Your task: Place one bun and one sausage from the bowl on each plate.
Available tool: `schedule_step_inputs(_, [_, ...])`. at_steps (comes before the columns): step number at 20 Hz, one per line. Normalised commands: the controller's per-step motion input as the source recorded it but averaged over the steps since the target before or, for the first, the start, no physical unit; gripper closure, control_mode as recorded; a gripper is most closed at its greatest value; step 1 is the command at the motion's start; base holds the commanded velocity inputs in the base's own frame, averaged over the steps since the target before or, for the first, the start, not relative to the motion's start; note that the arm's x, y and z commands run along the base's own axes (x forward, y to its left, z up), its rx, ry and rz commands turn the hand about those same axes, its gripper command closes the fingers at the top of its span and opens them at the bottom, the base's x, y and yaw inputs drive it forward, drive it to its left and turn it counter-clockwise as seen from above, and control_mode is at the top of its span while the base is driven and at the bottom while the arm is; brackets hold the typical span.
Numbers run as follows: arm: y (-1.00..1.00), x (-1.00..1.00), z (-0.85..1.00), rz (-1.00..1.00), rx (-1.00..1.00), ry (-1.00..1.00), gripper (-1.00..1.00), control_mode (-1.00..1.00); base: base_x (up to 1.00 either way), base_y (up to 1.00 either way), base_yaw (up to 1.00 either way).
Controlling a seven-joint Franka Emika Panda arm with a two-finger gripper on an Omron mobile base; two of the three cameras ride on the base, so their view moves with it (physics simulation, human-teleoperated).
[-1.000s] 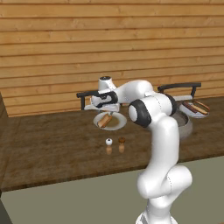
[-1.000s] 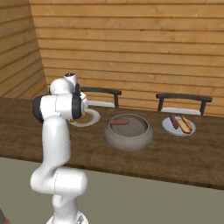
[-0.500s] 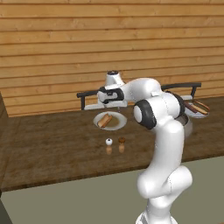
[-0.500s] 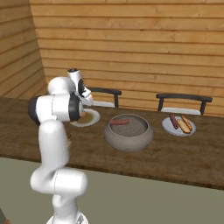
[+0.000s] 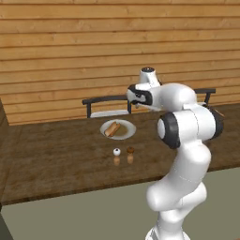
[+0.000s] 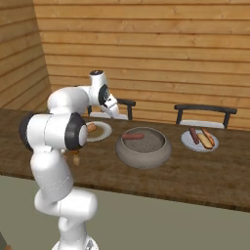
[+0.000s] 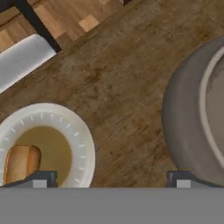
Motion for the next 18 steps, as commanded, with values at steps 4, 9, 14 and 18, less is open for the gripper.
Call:
schedule_step_inputs(4, [-0.91, -0.34, 0.58, -0.29, 0.06, 0.0, -1.0, -1.0, 0.0, 0.0, 0.0])
schedule_step_inputs(9, [-0.92, -0.08, 0.0, -0.17, 0.11, 0.03, -1.0, -1.0, 0.0, 0.0, 0.0])
schedule_step_inputs(14, [-0.9, -0.04, -0.16, -0.19, 0.16, 0.19, -1.0, -1.0, 0.0, 0.0, 0.0])
schedule_step_inputs(18, [-0.38, -0.17, -0.33, -0.13, 0.13, 0.14, -1.0, -1.0, 0.0, 0.0, 0.0])
